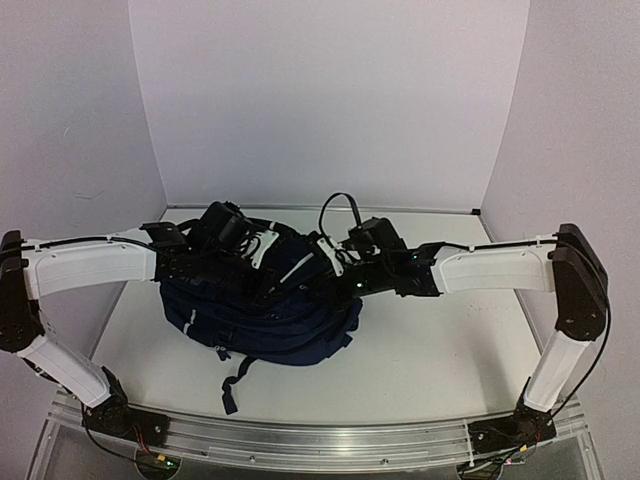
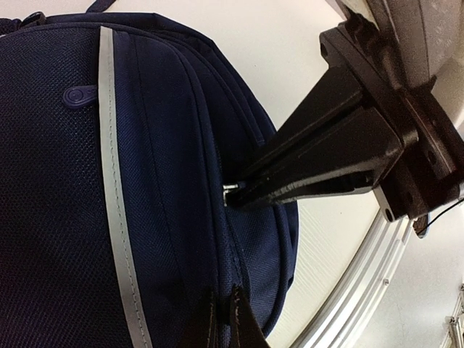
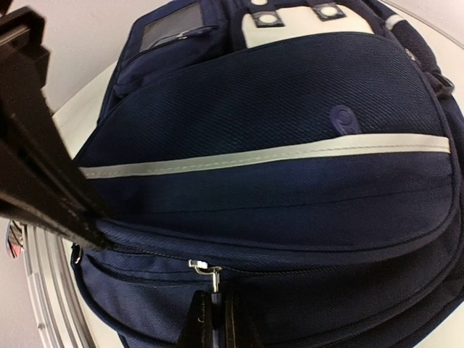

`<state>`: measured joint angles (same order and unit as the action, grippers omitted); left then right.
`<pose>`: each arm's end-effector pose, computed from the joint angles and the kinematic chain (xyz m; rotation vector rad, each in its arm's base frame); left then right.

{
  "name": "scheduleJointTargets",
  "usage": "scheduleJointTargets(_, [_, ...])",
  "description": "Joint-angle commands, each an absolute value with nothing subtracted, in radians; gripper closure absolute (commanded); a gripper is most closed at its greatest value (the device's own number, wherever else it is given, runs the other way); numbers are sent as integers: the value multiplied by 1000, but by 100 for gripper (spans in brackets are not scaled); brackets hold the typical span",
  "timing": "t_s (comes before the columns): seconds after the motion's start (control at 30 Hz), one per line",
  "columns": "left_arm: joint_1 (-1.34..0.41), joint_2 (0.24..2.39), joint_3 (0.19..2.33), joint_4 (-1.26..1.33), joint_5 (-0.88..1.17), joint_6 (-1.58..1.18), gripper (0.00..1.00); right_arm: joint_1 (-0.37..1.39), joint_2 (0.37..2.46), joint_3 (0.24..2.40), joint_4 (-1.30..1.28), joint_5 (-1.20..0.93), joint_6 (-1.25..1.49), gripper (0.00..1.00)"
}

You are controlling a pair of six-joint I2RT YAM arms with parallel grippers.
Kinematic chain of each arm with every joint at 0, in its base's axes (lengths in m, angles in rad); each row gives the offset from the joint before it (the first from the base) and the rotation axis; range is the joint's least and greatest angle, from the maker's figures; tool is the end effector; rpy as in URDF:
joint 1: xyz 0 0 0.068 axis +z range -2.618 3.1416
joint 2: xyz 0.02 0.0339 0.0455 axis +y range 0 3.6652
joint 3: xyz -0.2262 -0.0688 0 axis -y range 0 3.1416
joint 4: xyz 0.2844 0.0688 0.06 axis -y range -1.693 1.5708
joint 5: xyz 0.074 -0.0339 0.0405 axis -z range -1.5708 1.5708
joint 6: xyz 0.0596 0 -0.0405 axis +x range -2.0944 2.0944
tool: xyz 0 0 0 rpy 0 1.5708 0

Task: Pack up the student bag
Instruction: Zip the student bag at the center of the board.

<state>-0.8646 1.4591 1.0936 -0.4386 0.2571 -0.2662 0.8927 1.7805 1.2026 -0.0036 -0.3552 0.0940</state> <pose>0.2306 -0.2938 0.1979 0.8631 2.3551 -0.8146 0.2640 0.3608 0.1583 -1.0789 1.9945 0.9334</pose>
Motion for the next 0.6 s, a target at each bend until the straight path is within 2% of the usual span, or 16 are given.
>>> scheduleJointTargets(0.0, [-865,1393,1072,-517,251,-272,100,805,1776,1222,3,-205,142,100])
scheduleJointTargets(0.2, [-864,1388,1036,-585,222,-293,100,678,1871,1244,4,-262,136,100])
scheduleJointTargets(0.33, [-864,1373,1035,-618,197,-294,100,646,1965,1309,22,-337,154,100])
scheduleJointTargets(0.43, [-864,1363,1051,-626,166,-297,98,646,1959,1305,71,-443,162,100])
scheduleJointTargets(0.57, [-864,1412,1147,-629,118,-314,66,647,1917,1266,119,-565,170,100])
